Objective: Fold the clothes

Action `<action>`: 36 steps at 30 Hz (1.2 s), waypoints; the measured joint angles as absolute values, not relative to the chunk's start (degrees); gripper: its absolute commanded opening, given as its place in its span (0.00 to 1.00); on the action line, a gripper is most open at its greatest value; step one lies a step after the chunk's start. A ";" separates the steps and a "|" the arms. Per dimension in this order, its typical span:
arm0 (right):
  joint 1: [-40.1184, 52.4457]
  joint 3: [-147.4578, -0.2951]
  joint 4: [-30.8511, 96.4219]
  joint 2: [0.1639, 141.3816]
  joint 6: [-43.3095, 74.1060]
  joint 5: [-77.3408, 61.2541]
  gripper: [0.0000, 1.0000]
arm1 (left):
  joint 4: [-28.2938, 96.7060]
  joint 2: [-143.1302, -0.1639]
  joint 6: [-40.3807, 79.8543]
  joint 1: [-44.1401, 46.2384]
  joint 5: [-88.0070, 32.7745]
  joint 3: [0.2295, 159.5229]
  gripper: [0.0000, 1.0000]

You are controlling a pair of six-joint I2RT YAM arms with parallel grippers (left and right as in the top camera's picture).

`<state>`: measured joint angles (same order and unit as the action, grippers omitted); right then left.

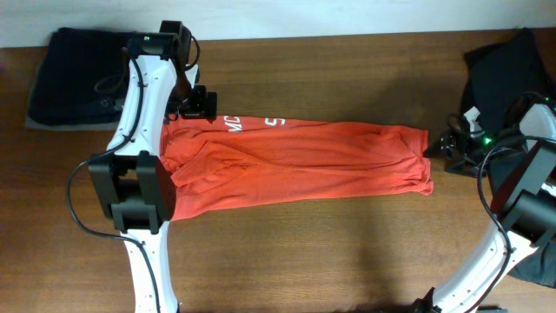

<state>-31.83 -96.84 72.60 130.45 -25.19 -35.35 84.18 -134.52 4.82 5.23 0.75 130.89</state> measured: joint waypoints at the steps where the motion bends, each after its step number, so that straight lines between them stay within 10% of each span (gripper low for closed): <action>1: -31.83 -95.83 71.68 130.08 -25.36 -36.51 0.99 | 84.18 -134.52 4.82 5.23 0.75 130.89 0.99; 12: -30.37 -84.18 63.64 126.58 -25.47 -47.48 0.87 | 84.16 -134.52 4.82 5.23 0.75 130.89 0.99; 25: -28.67 -80.03 58.54 128.29 -21.10 -47.24 0.04 | 84.16 -134.52 4.82 5.23 0.91 130.89 0.99; 36: -27.42 -92.82 66.52 130.56 -10.59 -33.06 0.04 | 84.16 -134.52 4.82 5.23 0.93 130.89 0.99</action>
<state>-27.42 -92.82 66.52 130.56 -10.59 -33.06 84.16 -134.52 4.82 5.23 0.93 130.89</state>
